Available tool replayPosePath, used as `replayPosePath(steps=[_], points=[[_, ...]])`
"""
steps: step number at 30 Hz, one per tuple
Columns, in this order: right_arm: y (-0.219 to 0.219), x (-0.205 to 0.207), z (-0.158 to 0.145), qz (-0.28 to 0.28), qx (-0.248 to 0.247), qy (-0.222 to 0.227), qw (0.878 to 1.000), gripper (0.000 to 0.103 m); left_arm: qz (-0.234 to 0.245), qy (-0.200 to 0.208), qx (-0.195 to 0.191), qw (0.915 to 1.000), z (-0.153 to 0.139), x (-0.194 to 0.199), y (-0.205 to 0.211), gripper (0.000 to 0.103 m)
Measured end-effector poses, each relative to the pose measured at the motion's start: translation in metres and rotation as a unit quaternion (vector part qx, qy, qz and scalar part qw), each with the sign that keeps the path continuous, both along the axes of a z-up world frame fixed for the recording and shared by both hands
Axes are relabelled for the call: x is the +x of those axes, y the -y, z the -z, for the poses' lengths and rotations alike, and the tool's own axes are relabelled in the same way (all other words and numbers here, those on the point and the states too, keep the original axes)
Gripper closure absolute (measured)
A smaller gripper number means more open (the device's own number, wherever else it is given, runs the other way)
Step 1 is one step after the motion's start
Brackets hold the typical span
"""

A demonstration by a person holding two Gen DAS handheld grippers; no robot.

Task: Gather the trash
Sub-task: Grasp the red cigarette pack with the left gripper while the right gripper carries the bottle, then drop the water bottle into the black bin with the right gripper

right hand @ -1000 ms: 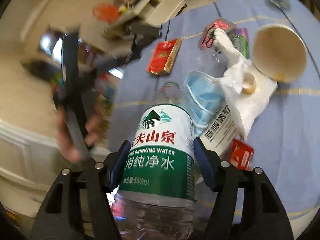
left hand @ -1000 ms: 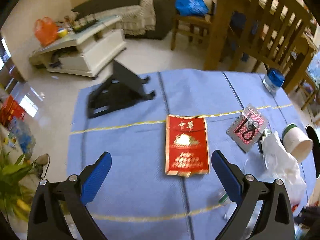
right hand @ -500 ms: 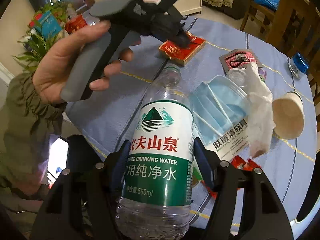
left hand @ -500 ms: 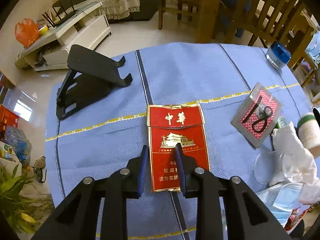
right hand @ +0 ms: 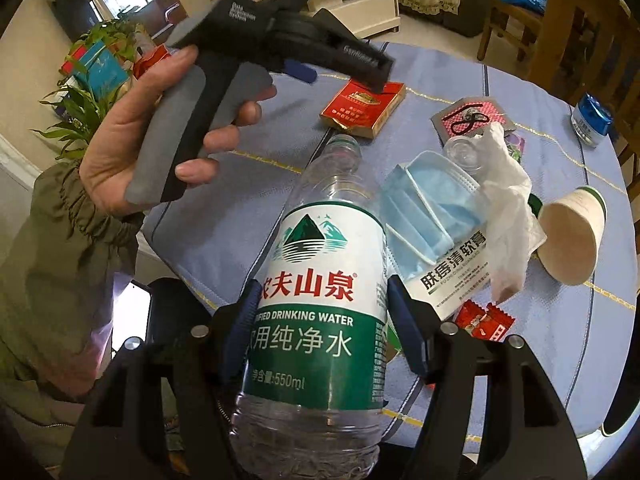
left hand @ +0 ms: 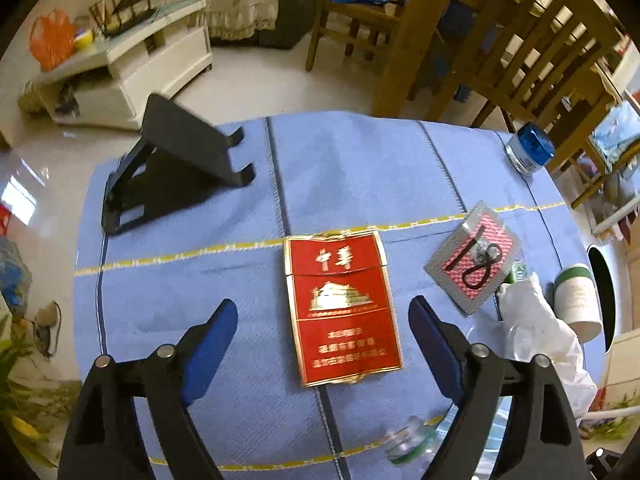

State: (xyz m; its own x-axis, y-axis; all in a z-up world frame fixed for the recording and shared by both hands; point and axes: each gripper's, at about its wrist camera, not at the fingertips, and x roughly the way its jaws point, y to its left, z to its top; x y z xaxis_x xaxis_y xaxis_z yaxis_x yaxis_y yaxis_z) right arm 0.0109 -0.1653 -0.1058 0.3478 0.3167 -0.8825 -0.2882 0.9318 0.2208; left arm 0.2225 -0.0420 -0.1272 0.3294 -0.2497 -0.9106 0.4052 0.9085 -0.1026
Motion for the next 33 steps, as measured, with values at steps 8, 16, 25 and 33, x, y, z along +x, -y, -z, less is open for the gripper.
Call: replayPosePath(steps=[8,16,25,33], points=[[0.003,-0.003,-0.005,-0.001,0.0,0.008,1.0,0.04,0.017,-0.005,0.09,0.9958,0.032,0.001,0.036,0.038],[0.019,-0.026,-0.022,-0.004,-0.002,0.023,1.0,0.04,-0.015,-0.012,0.072,0.9972,0.02,0.008,0.013,0.041],[0.188,-0.072,-0.078,0.185,0.084,0.095,0.974,0.04,-0.002,0.032,0.032,0.999,-0.032,-0.019,0.017,0.04],[0.373,-0.097,-0.021,0.41,0.038,0.039,0.911,0.04,0.125,0.079,0.003,0.989,-0.081,-0.104,0.126,0.04]])
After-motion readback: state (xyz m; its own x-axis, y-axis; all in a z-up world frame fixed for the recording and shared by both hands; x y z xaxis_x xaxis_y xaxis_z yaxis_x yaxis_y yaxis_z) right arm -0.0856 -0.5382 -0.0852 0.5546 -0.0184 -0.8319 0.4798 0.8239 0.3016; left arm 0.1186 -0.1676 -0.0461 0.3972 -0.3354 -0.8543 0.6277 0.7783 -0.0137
